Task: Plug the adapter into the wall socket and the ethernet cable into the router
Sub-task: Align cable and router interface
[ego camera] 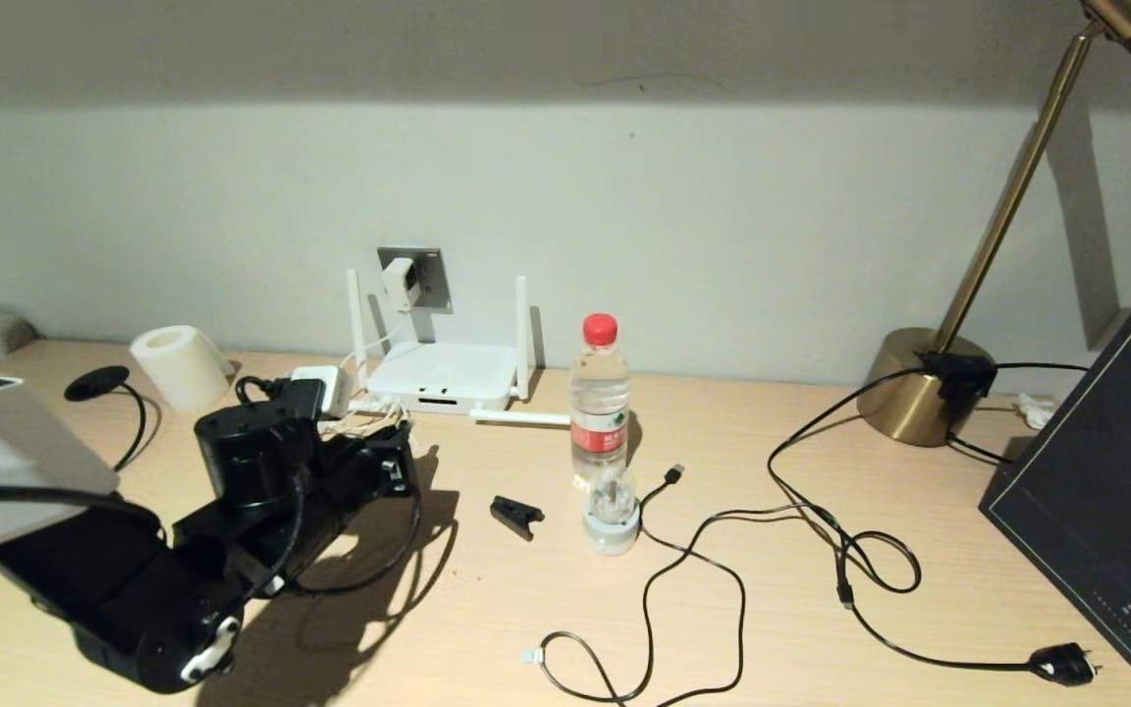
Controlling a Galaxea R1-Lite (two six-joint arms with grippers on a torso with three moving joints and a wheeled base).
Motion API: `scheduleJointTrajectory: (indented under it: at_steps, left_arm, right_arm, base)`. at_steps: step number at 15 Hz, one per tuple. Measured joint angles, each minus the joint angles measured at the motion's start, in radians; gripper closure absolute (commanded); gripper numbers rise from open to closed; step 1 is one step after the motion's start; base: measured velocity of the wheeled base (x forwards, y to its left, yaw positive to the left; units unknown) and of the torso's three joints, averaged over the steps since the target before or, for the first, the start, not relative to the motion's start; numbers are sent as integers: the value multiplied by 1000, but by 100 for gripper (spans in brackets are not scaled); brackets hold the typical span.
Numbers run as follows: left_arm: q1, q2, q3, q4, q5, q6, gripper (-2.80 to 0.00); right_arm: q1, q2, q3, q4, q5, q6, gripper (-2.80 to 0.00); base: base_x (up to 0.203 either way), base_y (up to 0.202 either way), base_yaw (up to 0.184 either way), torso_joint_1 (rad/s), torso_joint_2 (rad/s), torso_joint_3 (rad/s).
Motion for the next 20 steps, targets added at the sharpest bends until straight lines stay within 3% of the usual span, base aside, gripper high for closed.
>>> scheduleJointTrajectory:
  at_steps: [7,20]
  left_arm:
    - [99,104,-84,-7,-82,-3,0]
    - [93,251,-236,-7,-80,-1,0]
  right_arm:
    - [0,0,0,0,0,0,-280]
    - [0,0,0,0,0,1,-280]
  base:
    - [0,0,0,0,0,0]
    - [0,0,0,0,0,0]
